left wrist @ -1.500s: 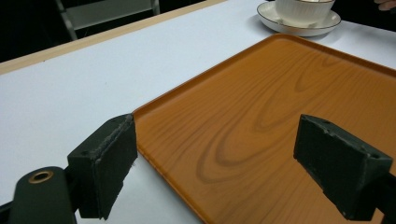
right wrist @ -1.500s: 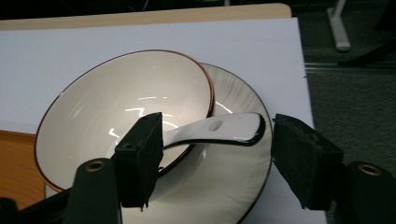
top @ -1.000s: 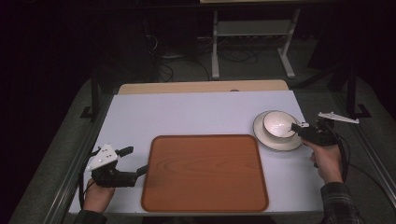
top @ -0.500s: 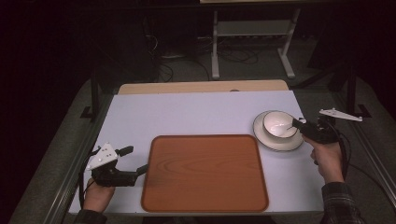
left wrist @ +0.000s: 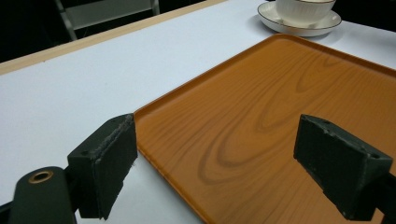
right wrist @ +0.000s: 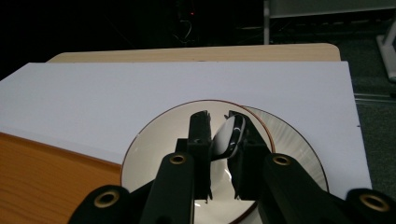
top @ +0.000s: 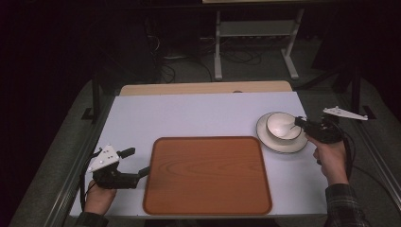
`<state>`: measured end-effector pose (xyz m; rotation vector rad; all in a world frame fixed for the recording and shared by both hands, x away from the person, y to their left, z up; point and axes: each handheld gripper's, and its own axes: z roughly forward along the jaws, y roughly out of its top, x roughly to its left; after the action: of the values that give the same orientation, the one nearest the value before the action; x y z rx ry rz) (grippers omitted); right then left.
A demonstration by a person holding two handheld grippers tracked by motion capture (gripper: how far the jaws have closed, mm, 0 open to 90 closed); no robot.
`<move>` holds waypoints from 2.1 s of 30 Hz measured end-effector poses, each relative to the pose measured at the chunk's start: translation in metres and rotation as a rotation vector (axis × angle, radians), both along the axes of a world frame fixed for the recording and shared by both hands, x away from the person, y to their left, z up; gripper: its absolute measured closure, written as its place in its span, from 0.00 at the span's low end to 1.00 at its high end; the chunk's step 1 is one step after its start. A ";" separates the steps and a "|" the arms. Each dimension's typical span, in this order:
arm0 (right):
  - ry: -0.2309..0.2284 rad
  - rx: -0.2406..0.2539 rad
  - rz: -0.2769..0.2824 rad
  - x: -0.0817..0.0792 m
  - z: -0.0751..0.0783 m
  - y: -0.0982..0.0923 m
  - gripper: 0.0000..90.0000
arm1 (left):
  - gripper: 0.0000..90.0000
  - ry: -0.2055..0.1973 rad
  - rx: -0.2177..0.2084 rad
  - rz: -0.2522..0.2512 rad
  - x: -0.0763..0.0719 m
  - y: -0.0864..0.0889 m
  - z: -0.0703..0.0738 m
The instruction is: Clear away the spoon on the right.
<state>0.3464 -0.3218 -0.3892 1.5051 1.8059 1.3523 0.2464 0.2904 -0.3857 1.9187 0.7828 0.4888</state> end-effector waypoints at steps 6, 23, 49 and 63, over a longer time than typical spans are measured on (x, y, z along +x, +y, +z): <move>-0.012 -0.023 0.021 0.002 0.004 0.005 0.91 | 0.14 0.000 -0.001 0.002 0.000 0.000 0.000; -0.067 -0.063 0.049 0.000 0.027 0.011 0.92 | 0.14 -0.004 -0.003 0.004 0.000 0.001 0.000; -0.141 -0.129 0.183 -0.023 0.070 0.036 0.92 | 0.14 -0.006 -0.002 0.005 0.000 0.001 0.001; -0.120 -0.130 0.298 -0.033 0.073 0.060 0.92 | 0.14 -0.003 -0.003 0.002 0.000 0.001 0.001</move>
<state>0.3133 -0.2618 -0.3160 1.0968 2.0561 1.3934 0.2465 0.2915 -0.3847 1.9141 0.7836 0.4918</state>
